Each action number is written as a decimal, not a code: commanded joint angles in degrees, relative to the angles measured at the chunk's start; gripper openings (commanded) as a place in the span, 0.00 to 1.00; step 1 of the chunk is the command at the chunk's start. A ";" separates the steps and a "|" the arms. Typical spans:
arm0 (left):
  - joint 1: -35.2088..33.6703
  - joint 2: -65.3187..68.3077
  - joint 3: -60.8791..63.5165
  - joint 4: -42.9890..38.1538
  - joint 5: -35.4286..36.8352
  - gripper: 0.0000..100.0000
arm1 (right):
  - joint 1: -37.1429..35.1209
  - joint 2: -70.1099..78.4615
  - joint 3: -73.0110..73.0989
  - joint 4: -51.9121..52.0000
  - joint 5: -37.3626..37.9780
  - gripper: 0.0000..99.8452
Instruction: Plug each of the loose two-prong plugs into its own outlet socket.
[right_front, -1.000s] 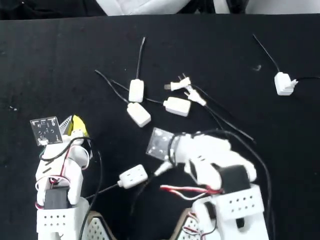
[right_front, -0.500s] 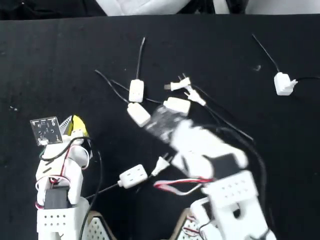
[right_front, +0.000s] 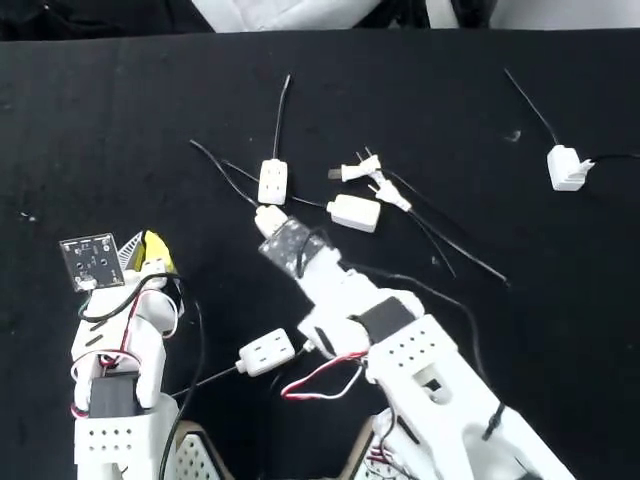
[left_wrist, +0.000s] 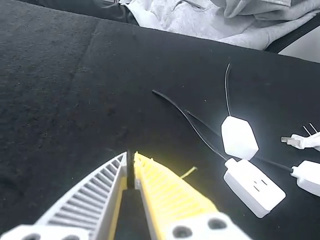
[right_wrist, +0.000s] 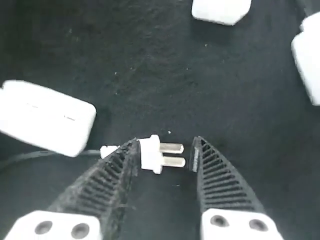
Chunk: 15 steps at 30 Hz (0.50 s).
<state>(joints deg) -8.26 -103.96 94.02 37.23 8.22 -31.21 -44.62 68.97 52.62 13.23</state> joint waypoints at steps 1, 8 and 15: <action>-0.22 -0.53 -0.40 -0.79 0.35 0.03 | -0.88 2.33 -1.45 -1.14 -6.07 0.17; -0.31 -0.53 -0.40 -0.79 0.35 0.03 | -0.88 11.38 -4.53 -0.70 -7.38 0.17; -0.31 -0.53 -0.40 -0.97 0.26 0.03 | -0.88 17.98 -8.66 -0.70 -7.38 0.17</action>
<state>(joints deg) -8.26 -103.96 94.02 37.23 8.13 -31.56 -28.09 63.43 52.18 6.37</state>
